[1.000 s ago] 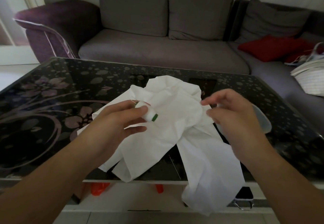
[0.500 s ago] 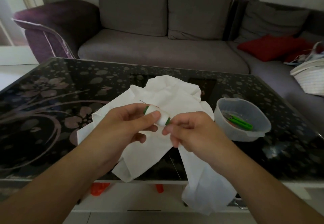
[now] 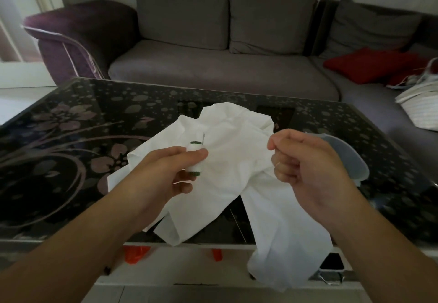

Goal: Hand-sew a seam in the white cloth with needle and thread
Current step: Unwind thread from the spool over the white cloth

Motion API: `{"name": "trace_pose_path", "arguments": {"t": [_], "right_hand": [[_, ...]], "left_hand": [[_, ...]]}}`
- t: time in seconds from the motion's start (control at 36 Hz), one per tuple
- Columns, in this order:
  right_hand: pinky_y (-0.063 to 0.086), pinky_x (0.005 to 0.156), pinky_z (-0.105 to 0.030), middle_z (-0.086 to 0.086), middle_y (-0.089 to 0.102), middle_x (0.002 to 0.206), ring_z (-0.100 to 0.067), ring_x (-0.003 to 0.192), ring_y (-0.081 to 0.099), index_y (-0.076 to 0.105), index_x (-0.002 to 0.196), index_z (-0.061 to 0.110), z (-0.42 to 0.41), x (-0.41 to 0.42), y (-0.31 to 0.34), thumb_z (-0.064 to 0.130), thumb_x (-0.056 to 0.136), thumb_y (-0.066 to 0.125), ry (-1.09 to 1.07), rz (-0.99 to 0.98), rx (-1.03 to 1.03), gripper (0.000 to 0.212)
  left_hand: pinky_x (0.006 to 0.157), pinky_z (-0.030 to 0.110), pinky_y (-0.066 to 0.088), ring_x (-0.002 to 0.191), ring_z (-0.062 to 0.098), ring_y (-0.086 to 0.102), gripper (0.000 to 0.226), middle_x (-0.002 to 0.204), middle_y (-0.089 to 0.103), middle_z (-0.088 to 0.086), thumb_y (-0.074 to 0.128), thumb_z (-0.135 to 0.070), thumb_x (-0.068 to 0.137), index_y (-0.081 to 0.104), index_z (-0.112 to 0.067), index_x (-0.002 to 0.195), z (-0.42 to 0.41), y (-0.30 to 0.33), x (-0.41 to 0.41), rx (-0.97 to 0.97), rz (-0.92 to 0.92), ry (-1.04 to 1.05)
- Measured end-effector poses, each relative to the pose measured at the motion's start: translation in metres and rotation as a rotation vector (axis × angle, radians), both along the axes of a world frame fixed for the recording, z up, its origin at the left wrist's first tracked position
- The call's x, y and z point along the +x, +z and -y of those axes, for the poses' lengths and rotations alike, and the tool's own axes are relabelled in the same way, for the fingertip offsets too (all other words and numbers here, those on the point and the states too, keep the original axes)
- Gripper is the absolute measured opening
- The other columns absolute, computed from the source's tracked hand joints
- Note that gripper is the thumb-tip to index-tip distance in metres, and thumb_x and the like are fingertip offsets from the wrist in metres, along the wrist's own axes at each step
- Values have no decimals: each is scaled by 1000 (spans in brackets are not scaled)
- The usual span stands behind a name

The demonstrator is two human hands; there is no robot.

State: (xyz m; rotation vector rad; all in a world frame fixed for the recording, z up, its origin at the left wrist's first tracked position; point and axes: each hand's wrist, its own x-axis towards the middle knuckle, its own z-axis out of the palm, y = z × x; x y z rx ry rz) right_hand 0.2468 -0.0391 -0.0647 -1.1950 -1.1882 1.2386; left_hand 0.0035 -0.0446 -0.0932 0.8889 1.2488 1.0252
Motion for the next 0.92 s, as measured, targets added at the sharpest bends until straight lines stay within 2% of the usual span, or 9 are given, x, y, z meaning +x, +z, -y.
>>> {"name": "trace_pose_path", "arguments": {"t": [0.11, 0.19, 0.31, 0.42, 0.5, 0.67, 0.75, 0.83, 0.92], "right_hand": [[17, 53, -34, -5, 29, 59, -19, 57, 19, 67, 87, 0, -1, 3, 0, 5, 103, 52, -20, -43, 14, 22], [14, 55, -36, -6, 28, 61, -24, 62, 14, 65, 89, -1, -3, 8, -1, 5, 102, 51, -36, -66, 2, 20], [13, 58, -38, -5, 31, 61, -18, 56, 20, 64, 85, 4, -7, 12, -2, 8, 102, 52, -106, -88, -34, 21], [11, 56, -34, -2, 28, 59, -15, 54, 17, 56, 73, 10, -9, 14, -2, 10, 98, 54, -210, -158, -131, 25], [18, 51, -28, 0, 29, 57, -13, 52, 19, 48, 66, 14, -18, 14, 3, 10, 97, 54, -328, -136, -256, 32], [25, 46, -25, 4, 34, 52, -12, 50, 24, 48, 62, 16, -22, 21, 0, 17, 90, 60, -381, -77, -218, 30], [26, 47, -25, 4, 35, 51, -11, 49, 26, 48, 62, 17, -21, 27, 2, 17, 94, 59, -472, -53, -284, 33], [30, 42, -24, 6, 40, 49, -9, 44, 33, 52, 66, 16, -15, 32, -5, 21, 90, 59, -454, -14, -43, 26], [31, 44, -26, 7, 41, 50, -7, 41, 36, 52, 67, 17, -9, 39, -9, 23, 90, 57, -496, 9, 43, 25]], "left_hand": [[79, 35, 57, 93, 20, 71, 33, 101, 80, -1, 78, -40, 88, 74, -20, 115, -3, -2, -2, 32, -82, 28], [82, 38, 59, 97, 21, 76, 32, 101, 80, 0, 76, -40, 90, 72, -22, 117, -5, -3, -6, 48, -48, 52], [80, 38, 58, 95, 22, 71, 44, 101, 75, 5, 80, -44, 82, 74, -19, 118, -9, -5, -12, 34, 26, 122], [75, 36, 57, 82, 18, 66, 48, 89, 68, 3, 83, -40, 82, 72, -14, 120, -13, -9, -16, 40, 108, 231], [70, 32, 54, 69, 12, 58, 51, 76, 61, -2, 82, -34, 86, 69, -6, 126, -16, -12, -20, 54, 190, 267], [67, 28, 47, 61, 8, 50, 20, 68, 53, -4, 78, -26, 90, 69, -13, 103, -17, -10, -18, 53, 337, 297], [78, 33, 55, 75, 12, 61, 33, 82, 63, 0, 82, -31, 86, 72, -14, 112, -19, -11, -18, 54, 289, 389], [92, 39, 58, 100, 20, 70, 26, 108, 72, 5, 80, -31, 89, 68, -22, 110, -20, -14, -18, 75, 214, 462], [92, 41, 60, 98, 21, 77, 29, 112, 76, 8, 78, -28, 92, 65, -22, 117, -21, -14, -19, 71, 247, 486]]}}
